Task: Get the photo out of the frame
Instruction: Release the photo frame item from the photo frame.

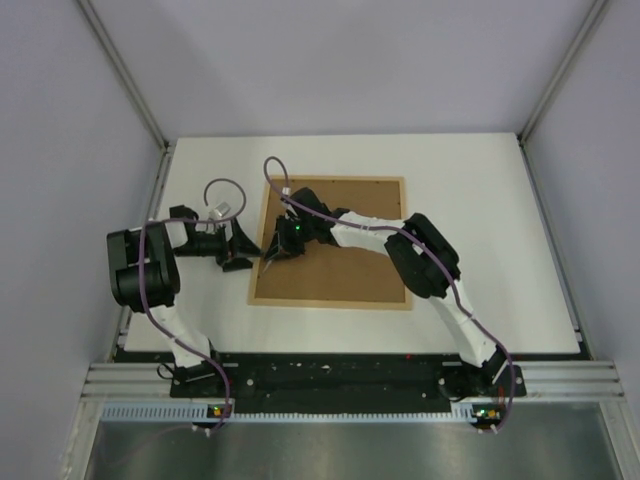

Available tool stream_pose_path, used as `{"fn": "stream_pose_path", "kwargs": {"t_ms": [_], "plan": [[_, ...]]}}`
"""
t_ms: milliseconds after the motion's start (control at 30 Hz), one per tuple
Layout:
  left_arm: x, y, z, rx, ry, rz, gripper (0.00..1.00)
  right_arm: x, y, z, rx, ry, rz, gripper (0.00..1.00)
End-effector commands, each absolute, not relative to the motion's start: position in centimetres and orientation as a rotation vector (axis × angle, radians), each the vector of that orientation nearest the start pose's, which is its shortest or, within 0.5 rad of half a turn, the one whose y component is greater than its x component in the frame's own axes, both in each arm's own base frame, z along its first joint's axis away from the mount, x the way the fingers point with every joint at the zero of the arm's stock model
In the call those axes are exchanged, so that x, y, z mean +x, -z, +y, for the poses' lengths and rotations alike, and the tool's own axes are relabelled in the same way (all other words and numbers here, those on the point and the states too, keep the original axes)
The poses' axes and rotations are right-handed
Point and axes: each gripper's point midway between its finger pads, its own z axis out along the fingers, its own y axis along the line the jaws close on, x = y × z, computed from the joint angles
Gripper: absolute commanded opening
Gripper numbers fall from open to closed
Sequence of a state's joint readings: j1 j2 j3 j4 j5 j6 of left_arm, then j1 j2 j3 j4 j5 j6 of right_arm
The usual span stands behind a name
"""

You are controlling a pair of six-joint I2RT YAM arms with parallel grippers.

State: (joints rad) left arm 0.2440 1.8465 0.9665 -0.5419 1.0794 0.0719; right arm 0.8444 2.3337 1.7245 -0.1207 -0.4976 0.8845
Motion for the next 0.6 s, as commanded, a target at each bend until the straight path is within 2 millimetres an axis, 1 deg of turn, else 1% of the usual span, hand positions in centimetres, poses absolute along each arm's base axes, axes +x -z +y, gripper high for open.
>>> {"fn": "stream_pose_path", "kwargs": {"t_ms": [0,167,300,467,567], "plan": [[30.2,-4.5,-9.6,-0.07,1.482,2.488,0.91,29.9,-6.8,52.8,-0.258,-1.422,2.583,0.0],[29.7,-4.8,-10.7,-0.014,1.53,2.49,0.84,29.9,-7.2,53.8,-0.235,-1.494,2.575,0.0],[29.4,-4.8,-11.2,0.011,1.545,2.496,0.79,30.1,-7.2,54.3,-0.231,-1.496,2.57,0.0],[29.3,-4.6,-11.3,0.017,1.539,2.506,0.78,30.2,-7.8,54.8,-0.234,-1.493,2.561,0.0],[29.4,-4.4,-11.4,0.02,1.52,2.517,0.78,30.1,-8.8,55.2,-0.258,-1.481,2.544,0.0]]}}
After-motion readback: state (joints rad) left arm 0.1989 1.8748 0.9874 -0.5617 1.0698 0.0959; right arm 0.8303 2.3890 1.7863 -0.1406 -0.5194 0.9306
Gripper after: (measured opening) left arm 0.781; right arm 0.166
